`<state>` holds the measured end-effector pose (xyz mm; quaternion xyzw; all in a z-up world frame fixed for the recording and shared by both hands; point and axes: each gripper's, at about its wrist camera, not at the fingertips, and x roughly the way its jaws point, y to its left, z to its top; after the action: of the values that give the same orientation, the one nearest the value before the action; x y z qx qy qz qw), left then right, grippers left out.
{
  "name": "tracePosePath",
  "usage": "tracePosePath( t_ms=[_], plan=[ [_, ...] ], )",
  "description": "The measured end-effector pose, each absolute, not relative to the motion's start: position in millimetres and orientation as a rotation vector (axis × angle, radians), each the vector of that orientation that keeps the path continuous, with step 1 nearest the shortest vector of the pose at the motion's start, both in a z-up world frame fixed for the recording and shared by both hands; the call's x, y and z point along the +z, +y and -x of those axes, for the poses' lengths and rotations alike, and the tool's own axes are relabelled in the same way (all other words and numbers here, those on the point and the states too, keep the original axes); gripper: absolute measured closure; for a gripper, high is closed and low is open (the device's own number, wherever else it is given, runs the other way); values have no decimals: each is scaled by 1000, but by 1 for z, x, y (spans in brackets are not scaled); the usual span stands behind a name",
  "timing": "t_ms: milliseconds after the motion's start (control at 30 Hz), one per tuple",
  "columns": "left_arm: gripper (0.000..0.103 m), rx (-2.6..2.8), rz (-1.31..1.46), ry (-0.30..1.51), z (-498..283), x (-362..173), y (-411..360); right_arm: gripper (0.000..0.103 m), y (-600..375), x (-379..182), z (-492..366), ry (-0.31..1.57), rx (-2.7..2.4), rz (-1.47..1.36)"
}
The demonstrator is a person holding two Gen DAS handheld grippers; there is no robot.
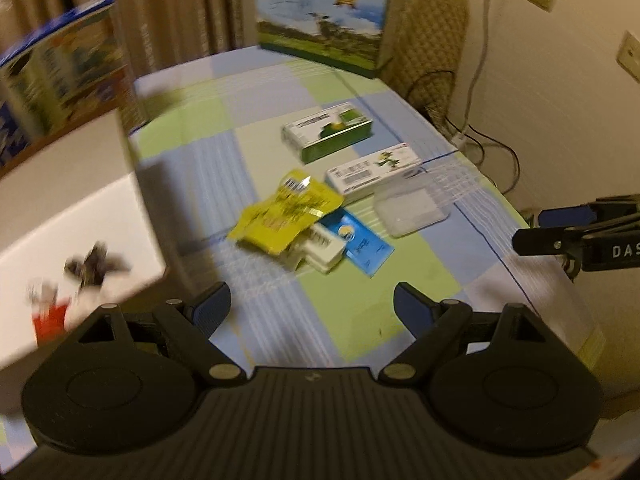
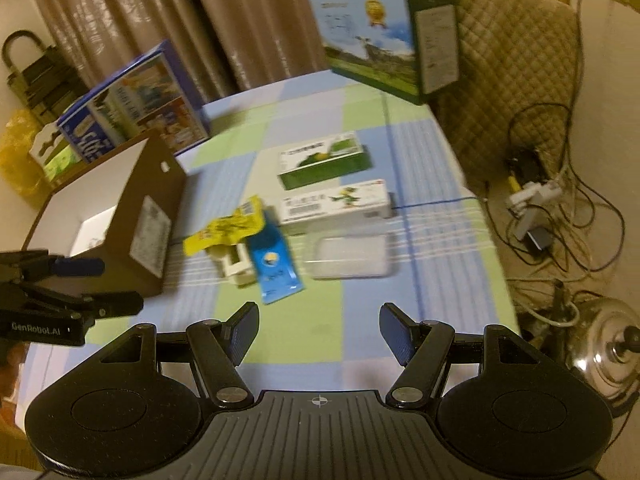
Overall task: Organize objects
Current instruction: 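Withdraw both tools from the box toward the remaining table items, then grasp the yellow snack packet with the left tool while the right tool approaches the clear tray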
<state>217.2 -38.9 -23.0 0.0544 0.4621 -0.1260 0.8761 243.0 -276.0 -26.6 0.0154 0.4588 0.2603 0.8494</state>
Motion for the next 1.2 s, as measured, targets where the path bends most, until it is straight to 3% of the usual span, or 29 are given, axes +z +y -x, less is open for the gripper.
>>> tracePosePath(
  t_ms=[200,500,1033,1200],
  plan=[
    [17,-380,-286,971,-267,-28,-54,39,-298,-28,-251,974,505,-68],
    [17,-543,-428,1121,-343,-58,-65,39,-319,-35,-261,995,436,-115],
    [16,-685,-474,1336,-403,-119,-65,39,-332,-50,-282,1045,349,-174],
    [46,-709,-409,1316,-406,-118,-60,39,-330,-52,-287,1049,347,-173]
  ],
)
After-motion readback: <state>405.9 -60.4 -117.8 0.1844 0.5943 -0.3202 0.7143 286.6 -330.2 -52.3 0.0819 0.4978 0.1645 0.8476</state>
